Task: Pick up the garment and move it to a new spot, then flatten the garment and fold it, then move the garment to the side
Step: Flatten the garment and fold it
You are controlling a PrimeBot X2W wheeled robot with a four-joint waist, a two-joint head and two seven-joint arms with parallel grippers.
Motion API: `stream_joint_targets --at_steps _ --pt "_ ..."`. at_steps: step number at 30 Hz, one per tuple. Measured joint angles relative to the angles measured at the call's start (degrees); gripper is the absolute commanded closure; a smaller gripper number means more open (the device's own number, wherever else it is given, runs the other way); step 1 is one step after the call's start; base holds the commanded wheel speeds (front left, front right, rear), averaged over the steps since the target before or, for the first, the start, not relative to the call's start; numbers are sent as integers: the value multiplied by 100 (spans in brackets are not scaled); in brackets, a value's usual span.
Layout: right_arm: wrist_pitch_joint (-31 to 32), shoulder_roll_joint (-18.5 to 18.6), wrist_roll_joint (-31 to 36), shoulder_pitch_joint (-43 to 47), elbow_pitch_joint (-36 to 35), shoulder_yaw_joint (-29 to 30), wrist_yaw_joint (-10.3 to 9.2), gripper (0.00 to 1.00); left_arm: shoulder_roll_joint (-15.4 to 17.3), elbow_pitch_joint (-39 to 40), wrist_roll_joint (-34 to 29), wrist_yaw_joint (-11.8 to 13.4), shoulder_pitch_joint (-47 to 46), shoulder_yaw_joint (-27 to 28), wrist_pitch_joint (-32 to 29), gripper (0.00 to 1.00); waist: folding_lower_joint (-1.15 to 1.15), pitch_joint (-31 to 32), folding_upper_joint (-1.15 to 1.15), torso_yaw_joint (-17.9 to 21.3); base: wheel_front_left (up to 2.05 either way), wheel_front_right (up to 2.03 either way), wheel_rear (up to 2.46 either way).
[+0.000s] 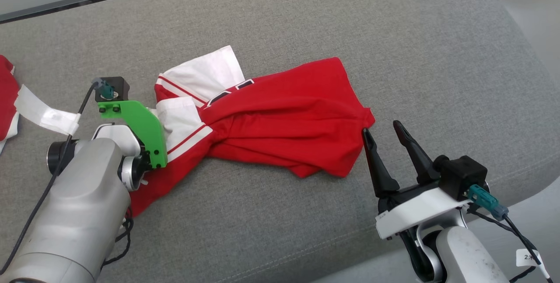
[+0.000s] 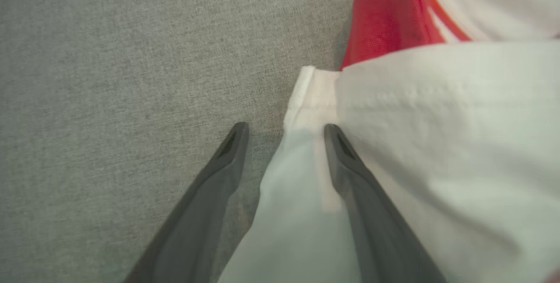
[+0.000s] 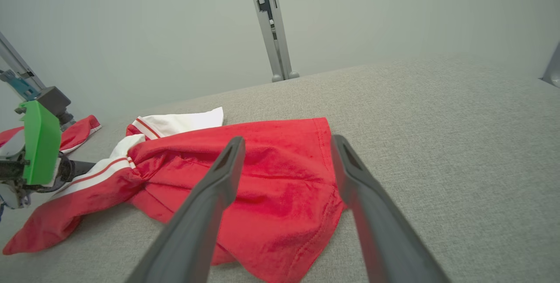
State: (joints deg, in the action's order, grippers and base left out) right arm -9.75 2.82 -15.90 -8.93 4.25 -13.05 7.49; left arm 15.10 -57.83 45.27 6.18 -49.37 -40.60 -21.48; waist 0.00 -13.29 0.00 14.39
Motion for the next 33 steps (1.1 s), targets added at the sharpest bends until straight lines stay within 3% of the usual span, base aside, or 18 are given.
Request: stream_joint_targets --at_steps 1,11,16,22,26,33 --pt "-1 -1 0 0 1 10 0 0 -14 -16 7 -13 -13 5 22 100 0 -7 0 0 0 0 0" --pt "-20 -1 1 10 37 153 0 0 -143 152 261 -345 -29 231 572 100 0 93 0 -269 0 0 0" --pt "-27 1 -11 60 75 208 0 0 -102 687 599 -567 178 625 1199 100 0 260 0 -476 0 0 0" --pt "-7 -2 -10 187 90 316 0 0 134 1850 883 -554 964 884 1535 100 0 541 0 -713 0 0 0" --pt "31 -2 -7 309 74 434 0 0 337 3107 1123 -302 1751 1038 1545 100 0 707 0 -892 0 0 0" --pt "60 -1 0 393 5 497 0 0 831 5192 1510 520 3251 1255 1185 100 0 920 0 -1165 0 0 0"
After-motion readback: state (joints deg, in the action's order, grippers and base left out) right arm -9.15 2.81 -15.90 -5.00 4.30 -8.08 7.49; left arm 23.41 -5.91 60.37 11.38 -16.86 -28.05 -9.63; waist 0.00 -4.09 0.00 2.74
